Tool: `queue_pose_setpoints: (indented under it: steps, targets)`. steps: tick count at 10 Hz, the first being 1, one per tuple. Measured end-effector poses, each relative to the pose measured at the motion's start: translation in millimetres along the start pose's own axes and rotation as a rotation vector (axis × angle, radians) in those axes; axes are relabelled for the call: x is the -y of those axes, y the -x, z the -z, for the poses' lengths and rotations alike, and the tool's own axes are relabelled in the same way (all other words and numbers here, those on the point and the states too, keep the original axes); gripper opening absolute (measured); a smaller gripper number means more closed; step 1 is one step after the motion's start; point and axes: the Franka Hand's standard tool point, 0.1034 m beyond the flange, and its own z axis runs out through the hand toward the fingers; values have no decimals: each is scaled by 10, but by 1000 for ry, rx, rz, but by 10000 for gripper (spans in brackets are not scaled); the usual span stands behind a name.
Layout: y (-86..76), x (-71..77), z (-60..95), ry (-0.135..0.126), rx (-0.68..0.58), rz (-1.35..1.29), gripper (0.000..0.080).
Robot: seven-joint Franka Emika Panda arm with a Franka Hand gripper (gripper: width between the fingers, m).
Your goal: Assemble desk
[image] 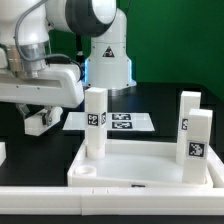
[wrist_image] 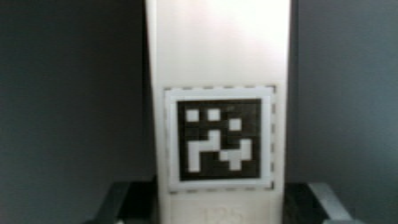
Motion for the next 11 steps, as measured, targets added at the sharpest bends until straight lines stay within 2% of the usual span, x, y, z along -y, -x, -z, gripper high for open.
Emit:
queue_pose_setpoints:
  steps: [3,4,5,6,7,8,9,11]
  targets:
    - [26,5,-23,-2,15,1,299]
    - [28,32,-5,-24,49,-7,299]
    - [-42,35,69,-47,73,-16,479]
    - [-54,57,147,-73,160,-23,479]
    - [-143,33,254,-78,279,-18,610]
    - [-302,4,310,-80,357,-14,637]
    - [-406,-14,297,-83,411,-13,637]
    - [-371,37,182,-65,529,20,649]
